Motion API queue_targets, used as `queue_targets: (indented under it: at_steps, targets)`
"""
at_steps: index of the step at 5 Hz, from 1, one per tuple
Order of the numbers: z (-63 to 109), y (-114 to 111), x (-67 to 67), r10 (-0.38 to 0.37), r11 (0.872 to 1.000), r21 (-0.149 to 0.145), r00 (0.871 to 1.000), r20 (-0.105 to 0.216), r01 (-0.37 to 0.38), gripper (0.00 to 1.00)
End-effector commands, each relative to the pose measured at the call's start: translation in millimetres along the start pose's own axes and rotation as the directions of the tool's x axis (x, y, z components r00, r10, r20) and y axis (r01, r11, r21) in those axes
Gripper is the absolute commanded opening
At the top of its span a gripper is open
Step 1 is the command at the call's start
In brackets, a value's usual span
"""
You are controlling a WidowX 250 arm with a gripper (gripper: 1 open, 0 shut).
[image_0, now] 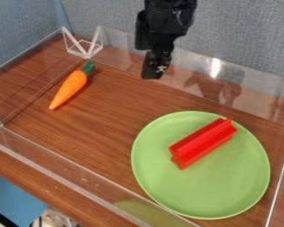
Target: Put the red object on the right side
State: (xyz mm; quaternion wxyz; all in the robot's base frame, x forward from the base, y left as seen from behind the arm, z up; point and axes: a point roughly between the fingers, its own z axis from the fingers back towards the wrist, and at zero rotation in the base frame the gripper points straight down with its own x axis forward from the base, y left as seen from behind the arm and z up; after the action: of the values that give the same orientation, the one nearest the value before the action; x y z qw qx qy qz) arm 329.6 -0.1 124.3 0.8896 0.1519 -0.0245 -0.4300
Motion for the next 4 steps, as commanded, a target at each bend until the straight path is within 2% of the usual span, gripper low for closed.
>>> queue_targets:
  at_steps: [1, 2, 3, 4]
  targets:
    - [8.4, 11, 24.1, -0.02, 0.998, 0.064, 0.999, 0.048, 0.017, 1.0]
    - [9.4, 13, 36.5, -0.027, 0.997, 0.074, 0.999, 0.033, 0.024, 1.0]
    - [16.1, 24, 18.3, 0.01, 0.998, 0.07, 1.0, 0.003, -0.01, 1.0]
    - [23.5, 36, -4.1, 0.048, 0.996, 0.07, 0.999, -0.025, -0.046, 0.0]
